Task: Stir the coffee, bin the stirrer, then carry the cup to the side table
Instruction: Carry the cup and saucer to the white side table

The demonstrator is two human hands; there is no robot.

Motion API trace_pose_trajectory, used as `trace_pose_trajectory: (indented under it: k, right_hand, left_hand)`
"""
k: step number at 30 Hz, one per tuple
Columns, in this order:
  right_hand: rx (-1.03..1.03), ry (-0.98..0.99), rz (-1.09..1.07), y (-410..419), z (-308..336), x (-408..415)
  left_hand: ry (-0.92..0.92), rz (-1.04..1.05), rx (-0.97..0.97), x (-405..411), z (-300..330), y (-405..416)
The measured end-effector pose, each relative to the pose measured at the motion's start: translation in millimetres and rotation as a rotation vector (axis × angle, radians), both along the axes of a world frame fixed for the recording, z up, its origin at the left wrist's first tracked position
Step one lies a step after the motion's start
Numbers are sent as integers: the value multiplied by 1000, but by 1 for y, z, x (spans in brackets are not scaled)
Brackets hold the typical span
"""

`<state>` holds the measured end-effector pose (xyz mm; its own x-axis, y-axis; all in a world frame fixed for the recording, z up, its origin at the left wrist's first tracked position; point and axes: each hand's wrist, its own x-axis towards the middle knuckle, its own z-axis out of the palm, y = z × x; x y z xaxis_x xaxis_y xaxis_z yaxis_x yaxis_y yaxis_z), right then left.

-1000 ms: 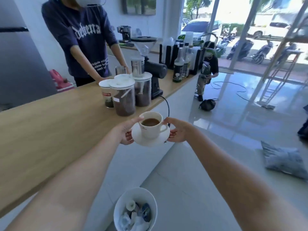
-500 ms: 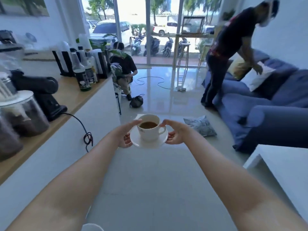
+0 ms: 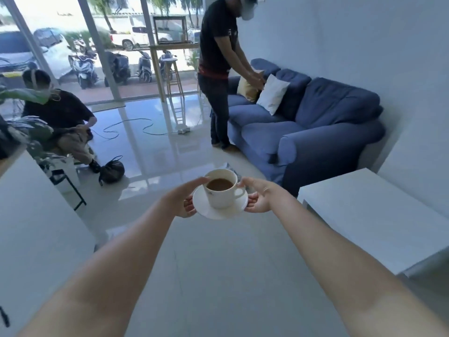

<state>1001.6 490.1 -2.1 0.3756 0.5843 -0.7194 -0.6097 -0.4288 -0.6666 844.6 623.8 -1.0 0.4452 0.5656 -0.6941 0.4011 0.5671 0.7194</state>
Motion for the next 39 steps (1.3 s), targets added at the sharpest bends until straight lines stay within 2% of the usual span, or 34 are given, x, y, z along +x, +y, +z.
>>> trace_pose_trajectory:
  k: [12,21,31,39]
  right_hand:
    - [14,-30,-317,-49,-9,161]
    - [-25,-71,-419,-99,0,316]
    - [-48,-41,-618,-155,-4,441]
    - [-42,6,-824,-190,-26,525]
  left_hand:
    - [-12,-274,29,215,-18,-6]
    - [-23,-428,-32,392,-19,-44]
    - [-32,-590,-46,540,-8,-94]
    - [22,-793,-42,662,-32,-118]
